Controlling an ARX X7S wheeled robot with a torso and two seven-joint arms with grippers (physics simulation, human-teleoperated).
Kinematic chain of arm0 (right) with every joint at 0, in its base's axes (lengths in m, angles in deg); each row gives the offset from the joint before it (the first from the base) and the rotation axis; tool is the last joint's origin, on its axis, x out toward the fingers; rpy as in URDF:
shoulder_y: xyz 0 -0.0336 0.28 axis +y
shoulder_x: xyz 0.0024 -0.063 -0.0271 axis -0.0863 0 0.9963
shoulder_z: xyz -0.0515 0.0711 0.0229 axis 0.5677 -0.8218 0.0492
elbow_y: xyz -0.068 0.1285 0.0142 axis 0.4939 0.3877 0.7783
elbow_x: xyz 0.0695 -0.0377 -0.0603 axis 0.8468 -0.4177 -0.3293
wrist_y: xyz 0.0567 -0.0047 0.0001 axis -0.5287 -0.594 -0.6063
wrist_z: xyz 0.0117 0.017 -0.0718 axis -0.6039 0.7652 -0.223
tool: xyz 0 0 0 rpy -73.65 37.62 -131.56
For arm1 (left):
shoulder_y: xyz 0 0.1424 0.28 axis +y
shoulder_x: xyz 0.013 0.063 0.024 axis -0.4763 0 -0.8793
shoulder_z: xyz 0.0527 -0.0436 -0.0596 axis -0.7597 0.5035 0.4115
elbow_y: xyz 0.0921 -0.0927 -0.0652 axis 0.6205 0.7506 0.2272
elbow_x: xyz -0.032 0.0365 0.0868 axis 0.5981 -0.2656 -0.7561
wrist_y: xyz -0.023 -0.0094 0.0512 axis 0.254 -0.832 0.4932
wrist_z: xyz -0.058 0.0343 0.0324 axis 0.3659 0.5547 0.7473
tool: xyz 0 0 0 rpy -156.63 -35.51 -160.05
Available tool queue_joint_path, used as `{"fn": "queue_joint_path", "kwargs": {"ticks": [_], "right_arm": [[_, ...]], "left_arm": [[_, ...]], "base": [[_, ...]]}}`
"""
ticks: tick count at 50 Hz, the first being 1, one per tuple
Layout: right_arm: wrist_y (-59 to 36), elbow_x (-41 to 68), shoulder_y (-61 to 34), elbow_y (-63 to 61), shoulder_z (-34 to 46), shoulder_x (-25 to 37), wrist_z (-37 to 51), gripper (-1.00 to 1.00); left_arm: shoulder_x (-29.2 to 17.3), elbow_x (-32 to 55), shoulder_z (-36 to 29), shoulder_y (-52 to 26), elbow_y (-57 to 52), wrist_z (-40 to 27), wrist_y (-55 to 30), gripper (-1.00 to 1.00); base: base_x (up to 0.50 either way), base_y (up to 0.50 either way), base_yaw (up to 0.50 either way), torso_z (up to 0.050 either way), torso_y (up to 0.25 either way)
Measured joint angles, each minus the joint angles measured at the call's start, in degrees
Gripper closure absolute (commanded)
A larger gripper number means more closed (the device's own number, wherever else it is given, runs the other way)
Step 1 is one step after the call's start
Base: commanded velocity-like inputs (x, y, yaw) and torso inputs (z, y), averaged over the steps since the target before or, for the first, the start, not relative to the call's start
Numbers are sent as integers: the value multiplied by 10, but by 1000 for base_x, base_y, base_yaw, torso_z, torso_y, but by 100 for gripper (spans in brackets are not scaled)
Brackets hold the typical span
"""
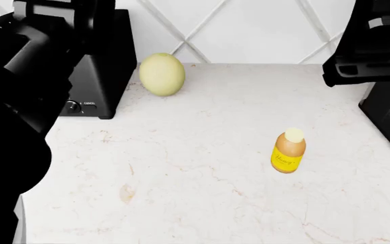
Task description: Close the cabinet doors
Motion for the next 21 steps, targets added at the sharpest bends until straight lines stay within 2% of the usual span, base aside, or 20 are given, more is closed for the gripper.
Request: {"fn": "queue_joint_path", "kwargs": {"ticks": [9,21], "right_arm": [[4,-5,8,3,-2,3,-4,-100],[5,-9,12,5,-2,2,-7,-100]], "left_arm": [[-5,-71,58,3,-12,-14,-18,-100],[-8,-108,89,6,-20,-22,-28,-100]], "base": [[9,-1,-5,1,0],[10,-2,-5,3,0]]}}
